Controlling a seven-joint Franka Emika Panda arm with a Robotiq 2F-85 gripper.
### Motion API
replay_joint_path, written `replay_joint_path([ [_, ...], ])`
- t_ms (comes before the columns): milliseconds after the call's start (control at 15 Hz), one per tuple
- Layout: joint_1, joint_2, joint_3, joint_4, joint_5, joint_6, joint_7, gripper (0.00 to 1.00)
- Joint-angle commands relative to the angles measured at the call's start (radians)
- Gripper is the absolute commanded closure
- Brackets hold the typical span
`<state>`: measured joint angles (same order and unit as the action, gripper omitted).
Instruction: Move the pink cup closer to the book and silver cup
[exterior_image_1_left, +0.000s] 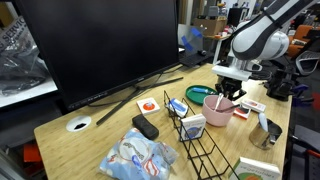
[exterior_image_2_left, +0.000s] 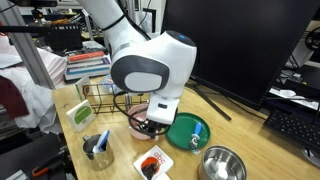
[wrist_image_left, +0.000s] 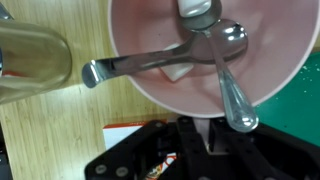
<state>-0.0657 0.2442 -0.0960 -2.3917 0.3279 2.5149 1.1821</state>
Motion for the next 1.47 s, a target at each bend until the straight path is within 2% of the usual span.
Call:
replay_joint_path([
  [0, -0.012, -0.028, 0.01, -0.009, 0.054, -0.009, -0.07, 0.97],
  [200, -0.011, -0.05, 0.011, -0.003, 0.058, -0.026, -0.126, 0.97],
  [333, -0.015, -0.073, 0.018, 0.004, 0.057, -0.069, -0.214, 0.97],
  [533, 0.002, -0.108, 0.018, 0.01, 0.003, -0.12, -0.302, 0.97],
  [1067, 0.101, -0.127, 0.059, 0.052, -0.313, -0.131, -0.356, 0.97],
  [1400, 0.147, -0.122, 0.098, 0.045, -0.442, -0.104, -0.451, 0.97],
])
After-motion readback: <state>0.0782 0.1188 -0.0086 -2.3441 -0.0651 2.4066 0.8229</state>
